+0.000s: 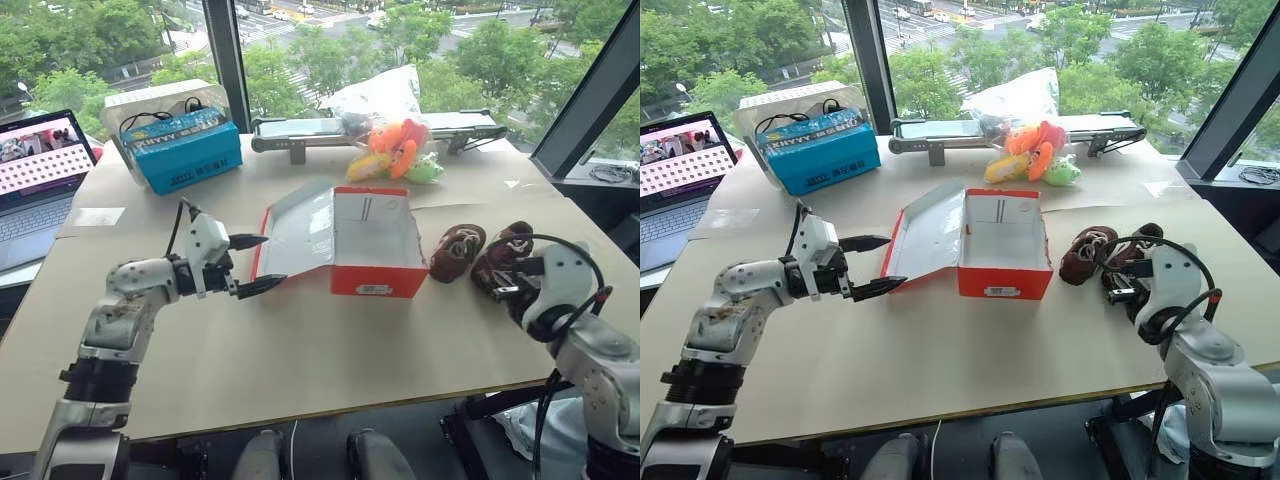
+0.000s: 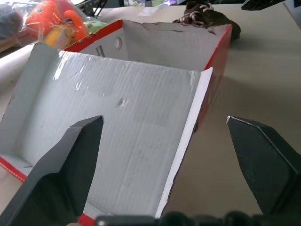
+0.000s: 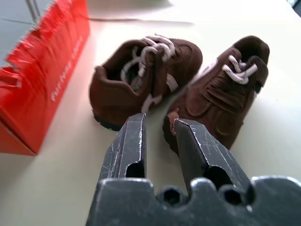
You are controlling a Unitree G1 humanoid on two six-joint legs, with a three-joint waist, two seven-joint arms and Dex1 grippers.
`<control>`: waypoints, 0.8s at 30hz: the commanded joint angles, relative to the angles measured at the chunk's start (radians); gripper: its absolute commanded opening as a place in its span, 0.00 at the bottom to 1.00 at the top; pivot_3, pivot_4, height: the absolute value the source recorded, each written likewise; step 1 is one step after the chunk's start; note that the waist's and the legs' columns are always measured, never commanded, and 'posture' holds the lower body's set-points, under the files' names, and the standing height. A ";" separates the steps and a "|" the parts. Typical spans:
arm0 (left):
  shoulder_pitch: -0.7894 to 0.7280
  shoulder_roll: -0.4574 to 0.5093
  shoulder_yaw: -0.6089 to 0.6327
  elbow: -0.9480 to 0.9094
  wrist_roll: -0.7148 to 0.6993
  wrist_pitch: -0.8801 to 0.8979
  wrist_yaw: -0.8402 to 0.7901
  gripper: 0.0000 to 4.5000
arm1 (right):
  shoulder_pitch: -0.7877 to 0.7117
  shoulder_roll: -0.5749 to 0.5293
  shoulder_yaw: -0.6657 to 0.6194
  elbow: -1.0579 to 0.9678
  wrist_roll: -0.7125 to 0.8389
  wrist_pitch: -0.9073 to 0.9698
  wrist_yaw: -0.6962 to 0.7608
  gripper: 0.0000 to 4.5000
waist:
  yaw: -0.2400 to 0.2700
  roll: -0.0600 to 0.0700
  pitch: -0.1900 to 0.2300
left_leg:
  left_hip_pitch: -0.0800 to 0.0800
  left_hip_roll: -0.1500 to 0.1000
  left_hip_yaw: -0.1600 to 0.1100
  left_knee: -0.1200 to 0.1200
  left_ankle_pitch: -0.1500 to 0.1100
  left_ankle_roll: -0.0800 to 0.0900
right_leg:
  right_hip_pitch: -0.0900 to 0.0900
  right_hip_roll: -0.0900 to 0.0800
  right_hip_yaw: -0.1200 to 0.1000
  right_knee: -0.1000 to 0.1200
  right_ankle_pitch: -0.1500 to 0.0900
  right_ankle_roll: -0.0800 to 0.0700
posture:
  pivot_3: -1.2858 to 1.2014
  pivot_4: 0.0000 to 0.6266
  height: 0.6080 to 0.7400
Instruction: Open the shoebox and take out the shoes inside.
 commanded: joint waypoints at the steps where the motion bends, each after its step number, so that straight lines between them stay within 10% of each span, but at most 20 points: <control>1: 0.062 -0.029 0.069 -0.061 0.031 -0.015 0.151 1.00 | 0.042 0.019 -0.031 -0.057 -0.026 -0.073 -0.011 0.30 | 0.002 0.000 0.000 | 0.000 0.000 0.000 0.000 0.000 0.000 | 0.000 0.000 0.000 0.000 0.000 0.000 | 0.52 0.24 1.00; 13: 0.198 -0.228 0.329 0.090 0.084 -0.016 0.694 1.00 | 0.097 0.019 -0.020 0.060 -0.179 -0.254 -0.039 0.30 | 0.005 -0.001 -0.001 | 0.000 0.002 0.004 0.001 -0.005 -0.008 | 0.001 -0.002 -0.001 0.000 0.001 0.001 | 0.52 0.24 1.00; 24: 0.222 -0.286 0.244 0.153 0.177 -0.127 0.745 1.00 | 0.096 0.086 0.017 0.154 -0.225 -0.367 -0.045 0.30 | 0.007 -0.001 -0.001 | 0.000 0.001 0.007 0.002 -0.005 -0.008 | 0.001 -0.002 0.000 0.000 0.001 0.001 | 0.52 0.24 1.00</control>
